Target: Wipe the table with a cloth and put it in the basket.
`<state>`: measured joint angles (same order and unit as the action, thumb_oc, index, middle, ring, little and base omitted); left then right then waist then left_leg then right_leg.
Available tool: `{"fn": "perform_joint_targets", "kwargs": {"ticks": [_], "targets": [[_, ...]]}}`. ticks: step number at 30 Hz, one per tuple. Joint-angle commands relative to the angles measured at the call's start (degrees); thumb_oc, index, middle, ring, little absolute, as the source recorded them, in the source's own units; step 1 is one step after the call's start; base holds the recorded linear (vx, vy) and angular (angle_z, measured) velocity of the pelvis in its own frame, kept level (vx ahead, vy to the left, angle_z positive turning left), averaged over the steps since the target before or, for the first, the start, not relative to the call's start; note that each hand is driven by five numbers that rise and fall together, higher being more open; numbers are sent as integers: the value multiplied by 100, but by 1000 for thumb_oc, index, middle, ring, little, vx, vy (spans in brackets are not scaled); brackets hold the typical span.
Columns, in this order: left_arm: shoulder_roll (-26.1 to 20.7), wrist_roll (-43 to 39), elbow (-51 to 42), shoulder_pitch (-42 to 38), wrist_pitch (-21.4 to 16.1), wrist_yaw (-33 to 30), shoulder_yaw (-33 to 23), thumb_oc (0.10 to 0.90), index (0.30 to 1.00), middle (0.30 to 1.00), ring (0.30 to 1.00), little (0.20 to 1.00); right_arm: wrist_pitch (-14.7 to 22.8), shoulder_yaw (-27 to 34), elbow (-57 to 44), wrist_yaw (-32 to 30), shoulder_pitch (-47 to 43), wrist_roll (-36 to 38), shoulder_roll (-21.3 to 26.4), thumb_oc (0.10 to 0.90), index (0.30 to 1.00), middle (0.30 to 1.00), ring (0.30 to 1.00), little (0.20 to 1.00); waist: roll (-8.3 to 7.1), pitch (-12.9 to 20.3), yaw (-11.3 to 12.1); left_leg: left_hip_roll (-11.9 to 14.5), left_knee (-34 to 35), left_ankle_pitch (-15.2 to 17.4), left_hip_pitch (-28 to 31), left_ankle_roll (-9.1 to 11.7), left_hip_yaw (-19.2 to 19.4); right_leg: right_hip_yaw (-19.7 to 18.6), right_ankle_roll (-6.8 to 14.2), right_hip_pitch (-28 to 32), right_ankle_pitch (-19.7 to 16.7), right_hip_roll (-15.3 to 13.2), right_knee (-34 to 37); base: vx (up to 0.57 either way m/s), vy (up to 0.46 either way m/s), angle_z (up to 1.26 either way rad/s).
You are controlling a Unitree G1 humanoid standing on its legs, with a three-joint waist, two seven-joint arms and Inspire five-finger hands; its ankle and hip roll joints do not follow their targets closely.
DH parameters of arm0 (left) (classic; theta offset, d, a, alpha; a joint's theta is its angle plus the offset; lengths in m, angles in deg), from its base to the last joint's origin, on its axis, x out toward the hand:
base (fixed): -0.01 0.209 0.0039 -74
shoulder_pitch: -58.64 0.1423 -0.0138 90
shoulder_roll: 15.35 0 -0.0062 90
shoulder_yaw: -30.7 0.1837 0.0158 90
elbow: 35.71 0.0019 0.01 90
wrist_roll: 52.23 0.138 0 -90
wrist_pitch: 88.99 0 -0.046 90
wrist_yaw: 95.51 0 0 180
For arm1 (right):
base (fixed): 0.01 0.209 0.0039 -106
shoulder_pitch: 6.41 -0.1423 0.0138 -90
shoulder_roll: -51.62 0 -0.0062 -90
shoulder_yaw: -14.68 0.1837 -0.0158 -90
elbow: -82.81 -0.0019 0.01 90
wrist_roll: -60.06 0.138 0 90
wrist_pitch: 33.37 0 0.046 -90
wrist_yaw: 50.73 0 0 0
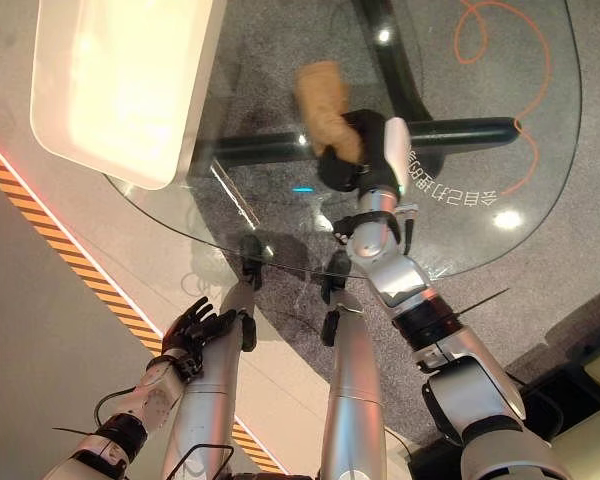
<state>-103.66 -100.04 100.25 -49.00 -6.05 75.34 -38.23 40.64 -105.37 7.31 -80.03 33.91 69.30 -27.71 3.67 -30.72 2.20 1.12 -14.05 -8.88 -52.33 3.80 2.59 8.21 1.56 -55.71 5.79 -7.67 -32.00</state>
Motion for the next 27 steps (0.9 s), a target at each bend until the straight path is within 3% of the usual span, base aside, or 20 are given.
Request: {"fn": "perform_joint_targets", "kwargs": {"ticks": [1,17,18,19,23,24,27], "targets": [[361,185,47,582,34,-4,300,800,900,900,900,900,304,-597,-590,605,58,-137,-272,100,300,300,300,200,123,93,61,-517,-1077,1067,-275,-244,283,126,291,-120,-828,127,1024,-2,10,8],[220,116,-20,476,156,-33,386,800,900,900,900,900,533,-1143,-808,1774,-70,29,-131,100,300,300,300,200,147,93,92,-490,-1137,1065,-298,-229,332,160,326,-150,-847,51,995,3,1,3],[218,115,-21,590,161,-34,430,800,900,900,900,900,533,-1170,-819,1813,43,13,-145,100,300,300,300,200,159,93,118,-467,-1186,1256,-99,-195,304,131,371,20,-663,76,906,4,-14,7],[185,111,-25,483,166,-22,395,800,900,900,900,900,569,-1201,-842,1874,-86,1,-69,100,300,300,300,200,145,93,97,-486,-1139,1064,-294,-229,333,170,331,-151,-852,40,991,2,-19,12],[152,122,-42,478,186,-22,424,800,900,900,900,900,682,-1310,-885,2120,-135,11,23,100,300,300,300,200,149,93,108,-485,-1142,1061,-286,-226,332,187,335,-142,-862,20,995,1,-21,10],[154,115,-31,586,181,-15,470,800,900,900,900,900,711,-1341,-892,2191,-32,0,11,100,300,300,300,200,162,93,134,-461,-1190,1250,-87,-192,306,158,381,28,-679,44,905,52,-17,4],[122,96,-25,573,191,-3,479,800,900,900,900,900,809,-1407,-962,2358,-47,2,87,100,300,300,300,200,161,93,128,-450,-1187,1244,-83,-188,310,164,386,24,-678,37,894,18,-5,0]]}}
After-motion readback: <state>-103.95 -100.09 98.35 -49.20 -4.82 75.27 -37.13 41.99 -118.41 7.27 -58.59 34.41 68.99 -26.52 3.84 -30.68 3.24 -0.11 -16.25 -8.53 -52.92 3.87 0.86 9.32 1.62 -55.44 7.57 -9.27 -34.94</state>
